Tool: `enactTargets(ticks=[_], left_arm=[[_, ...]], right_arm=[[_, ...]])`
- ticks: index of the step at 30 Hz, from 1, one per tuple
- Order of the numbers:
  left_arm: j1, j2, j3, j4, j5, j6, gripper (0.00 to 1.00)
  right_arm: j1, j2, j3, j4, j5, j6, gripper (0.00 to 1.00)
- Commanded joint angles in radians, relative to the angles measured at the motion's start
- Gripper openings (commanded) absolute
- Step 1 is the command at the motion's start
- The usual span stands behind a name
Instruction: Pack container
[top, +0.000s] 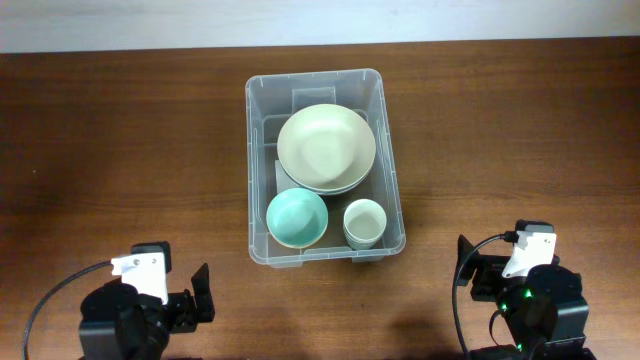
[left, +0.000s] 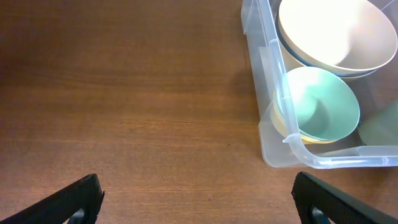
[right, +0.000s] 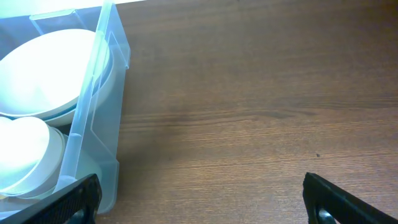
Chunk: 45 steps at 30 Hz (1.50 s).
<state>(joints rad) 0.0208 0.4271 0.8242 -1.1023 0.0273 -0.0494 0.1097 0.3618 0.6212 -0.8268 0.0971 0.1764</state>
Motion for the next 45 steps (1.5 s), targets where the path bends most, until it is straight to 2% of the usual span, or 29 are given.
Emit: enactTargets(ticks=[1, 8, 11, 17, 19, 30, 35, 39, 45], left_arm=[[0.003, -0.011, -0.009, 0.000, 0.011, -0.010, 0.99], [0.003, -0.011, -0.009, 0.000, 0.011, -0.010, 0.99], [0.003, -0.010, -0.009, 0.000, 0.011, -0.010, 0.99], [0.003, -0.010, -0.009, -0.003, 0.011, -0.010, 0.99], [0.003, -0.010, -0.009, -0.006, 0.011, -0.010, 0.99], [0.003, -0.011, -0.009, -0.017, 0.011, -0.010, 0.99], [0.003, -0.011, -0.009, -0.017, 0.011, -0.010, 0.99], [0.003, -0.011, -0.009, -0.017, 0.011, -0.010, 0.99], [0.003, -0.010, -0.009, -0.018, 0.011, -0.010, 0.99]], right_arm=[[0.009, -0.007, -0.006, 0.000, 0.005, 0.000, 0.99], [0.008, -0.041, -0.006, -0.024, 0.005, 0.000, 0.99], [0.008, -0.119, -0.022, -0.056, 0.005, -0.017, 0.99], [0.007, -0.293, -0.163, 0.022, -0.001, -0.056, 0.99], [-0.004, -0.357, -0.237, 0.089, -0.035, -0.057, 0.99], [-0.052, -0.359, -0.464, 0.633, -0.040, -0.076, 0.99], [-0.059, -0.359, -0.548, 0.817, -0.040, -0.127, 0.99], [-0.060, -0.359, -0.616, 0.900, -0.040, -0.166, 0.99], [-0.061, -0.359, -0.616, 0.781, -0.037, -0.169, 0.99]])
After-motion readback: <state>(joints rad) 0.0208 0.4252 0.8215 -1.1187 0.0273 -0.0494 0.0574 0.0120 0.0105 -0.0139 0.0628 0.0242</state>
